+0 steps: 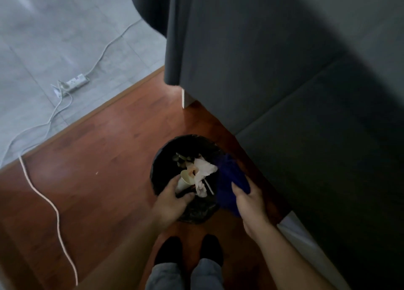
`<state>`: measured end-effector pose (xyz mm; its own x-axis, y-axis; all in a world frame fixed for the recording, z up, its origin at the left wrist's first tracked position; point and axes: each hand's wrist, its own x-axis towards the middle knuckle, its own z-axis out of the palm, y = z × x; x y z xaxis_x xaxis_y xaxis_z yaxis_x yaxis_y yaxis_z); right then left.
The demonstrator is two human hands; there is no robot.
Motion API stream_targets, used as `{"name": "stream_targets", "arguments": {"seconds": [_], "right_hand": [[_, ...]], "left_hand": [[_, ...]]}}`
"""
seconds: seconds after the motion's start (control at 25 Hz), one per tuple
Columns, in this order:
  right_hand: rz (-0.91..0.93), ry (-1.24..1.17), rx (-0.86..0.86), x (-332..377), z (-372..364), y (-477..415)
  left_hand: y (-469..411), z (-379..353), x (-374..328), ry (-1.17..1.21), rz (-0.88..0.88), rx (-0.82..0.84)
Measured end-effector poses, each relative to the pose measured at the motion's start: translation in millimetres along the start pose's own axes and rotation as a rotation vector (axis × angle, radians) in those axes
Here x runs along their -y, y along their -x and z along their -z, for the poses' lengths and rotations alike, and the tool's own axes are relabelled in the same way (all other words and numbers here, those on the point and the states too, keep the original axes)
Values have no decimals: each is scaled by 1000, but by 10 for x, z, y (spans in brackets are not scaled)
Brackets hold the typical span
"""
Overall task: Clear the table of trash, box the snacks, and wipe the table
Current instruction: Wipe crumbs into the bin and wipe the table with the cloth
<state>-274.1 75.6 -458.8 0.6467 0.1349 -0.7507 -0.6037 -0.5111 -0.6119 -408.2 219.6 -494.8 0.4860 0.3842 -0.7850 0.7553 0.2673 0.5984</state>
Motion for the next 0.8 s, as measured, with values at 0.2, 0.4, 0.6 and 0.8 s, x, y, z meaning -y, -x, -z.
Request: {"name": "stream_targets", "arguments": {"seconds": [0.2,0.4,0.6,0.8], "right_hand": [[-130,-470,297,906,568,1323],[-77,-591,392,1468,1458,2510],[31,-735,197,1591,2331,3386],[103,-1142,74,1404,3224,3813]], "left_hand": [[957,-17,-1073,206,52,299],[2093,-80,-2249,172,-183,480],[3016,-670,-3157,-26,-492,498],[3564,-1827,-3731,-102,-558,619]]}}
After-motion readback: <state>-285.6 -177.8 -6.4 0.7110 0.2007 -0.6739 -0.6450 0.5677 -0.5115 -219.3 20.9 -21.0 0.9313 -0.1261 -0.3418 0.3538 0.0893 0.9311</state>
